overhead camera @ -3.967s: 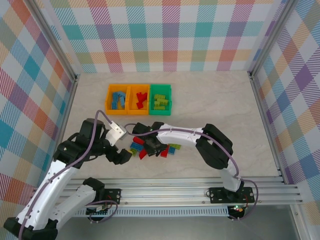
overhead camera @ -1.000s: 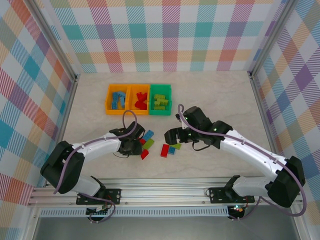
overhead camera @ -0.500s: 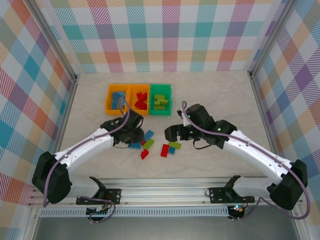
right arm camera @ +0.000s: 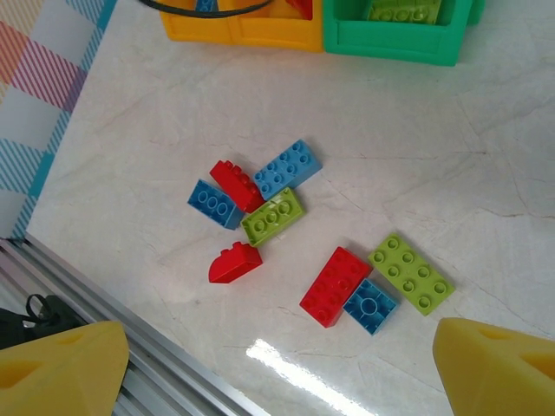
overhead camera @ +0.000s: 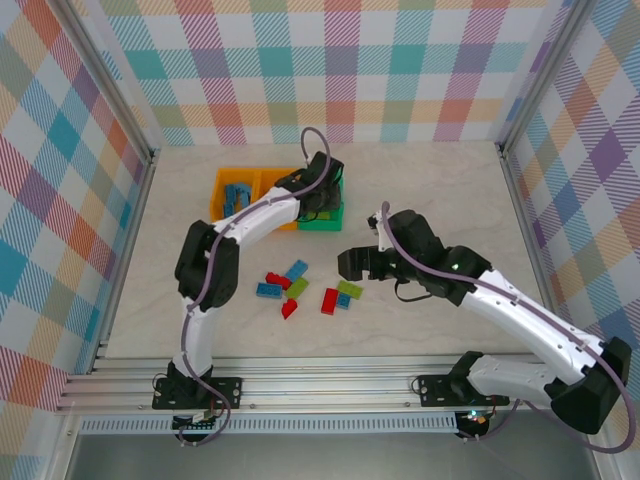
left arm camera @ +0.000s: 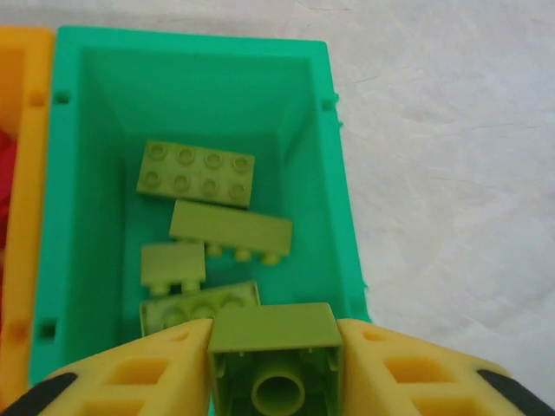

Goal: Sort the legos into containers by color

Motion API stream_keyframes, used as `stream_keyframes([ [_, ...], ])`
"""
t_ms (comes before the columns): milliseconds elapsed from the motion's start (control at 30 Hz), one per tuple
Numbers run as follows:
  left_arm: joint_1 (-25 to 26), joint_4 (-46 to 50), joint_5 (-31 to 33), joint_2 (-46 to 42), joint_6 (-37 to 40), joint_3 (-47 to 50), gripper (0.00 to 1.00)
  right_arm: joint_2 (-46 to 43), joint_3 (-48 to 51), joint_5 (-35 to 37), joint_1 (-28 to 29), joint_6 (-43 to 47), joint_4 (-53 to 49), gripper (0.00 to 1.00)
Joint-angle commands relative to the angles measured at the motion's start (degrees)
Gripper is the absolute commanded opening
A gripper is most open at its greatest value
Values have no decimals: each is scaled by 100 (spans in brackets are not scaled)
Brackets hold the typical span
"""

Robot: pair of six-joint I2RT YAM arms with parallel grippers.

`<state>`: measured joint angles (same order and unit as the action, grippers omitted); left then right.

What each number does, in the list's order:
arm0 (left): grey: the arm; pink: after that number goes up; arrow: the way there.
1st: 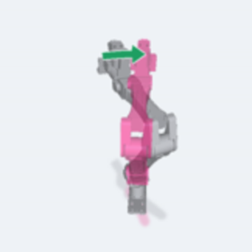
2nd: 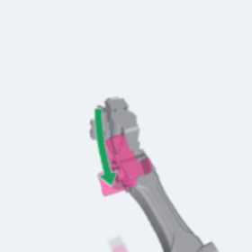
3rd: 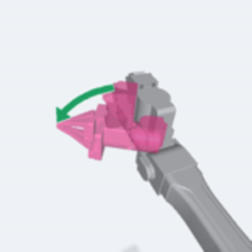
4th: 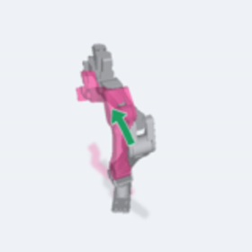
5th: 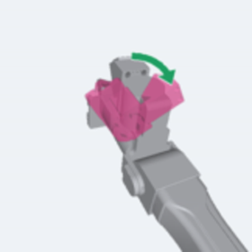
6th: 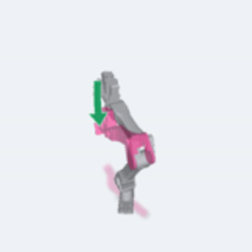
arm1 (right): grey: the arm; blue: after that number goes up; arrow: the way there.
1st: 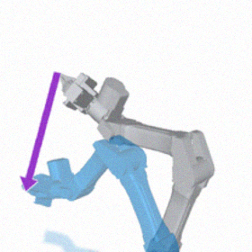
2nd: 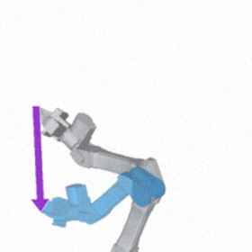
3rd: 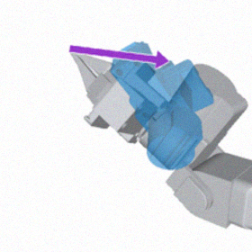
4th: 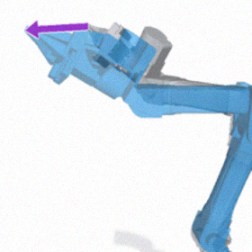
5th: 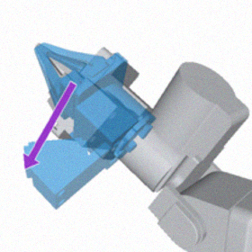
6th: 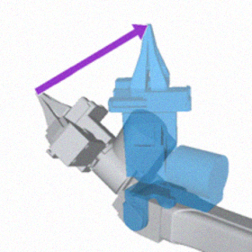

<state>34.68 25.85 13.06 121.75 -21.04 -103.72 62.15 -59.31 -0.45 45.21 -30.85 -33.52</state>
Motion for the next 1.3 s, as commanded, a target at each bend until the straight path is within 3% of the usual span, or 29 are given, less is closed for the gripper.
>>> stream_keyframes([
  [0, -74, 168, 104, -85, 249, -443, 52, -208, 192, 70, -16, -159, -93, 92],
  [133, -9, 158, -48, -825, 249, 77, 61, -265, 251, 185, -13, -132, -187, 92],
  [300, 161, 450, -468, -2492, 29, 1494, 61, -303, 369, 387, -28, -231, -293, 93],
  [400, 451, 606, -592, -3513, -514, 2543, 61, -277, 610, 414, -210, -534, -356, 94],
  [500, 810, 945, -499, -4196, -764, 3252, 61, -11, 916, 71, -338, -979, -167, 87],
  [567, 943, 1170, -310, -4639, -758, 3661, 62, 334, 1167, -543, -310, -1300, 276, 81],
  [633, 936, 1169, -409, -5211, -457, 4113, 62, 699, 1410, -861, -167, -1624, 722, 80],
  [733, 944, 1250, -644, -6052, 319, 4643, 67, 1424, 1216, -741, 166, -1743, 677, 80],
  [833, 940, 1891, -708, -6475, 997, 4465, 71, 2184, 706, -298, 359, -1977, 214, 83],
  [1000, 942, 2752, -515, -6842, 2049, 4024, 81, 2850, 620, 38, 366, -2494, 468, 79],
  [1200, 944, 2395, -60, -7330, 2499, 4441, 84, 3224, 479, 141, 366, -2592, 480, 70],
  [1267, 943, 2222, -204, -7402, 2459, 4556, 84, 3122, 550, 128, 366, -2580, 522, 70],
])
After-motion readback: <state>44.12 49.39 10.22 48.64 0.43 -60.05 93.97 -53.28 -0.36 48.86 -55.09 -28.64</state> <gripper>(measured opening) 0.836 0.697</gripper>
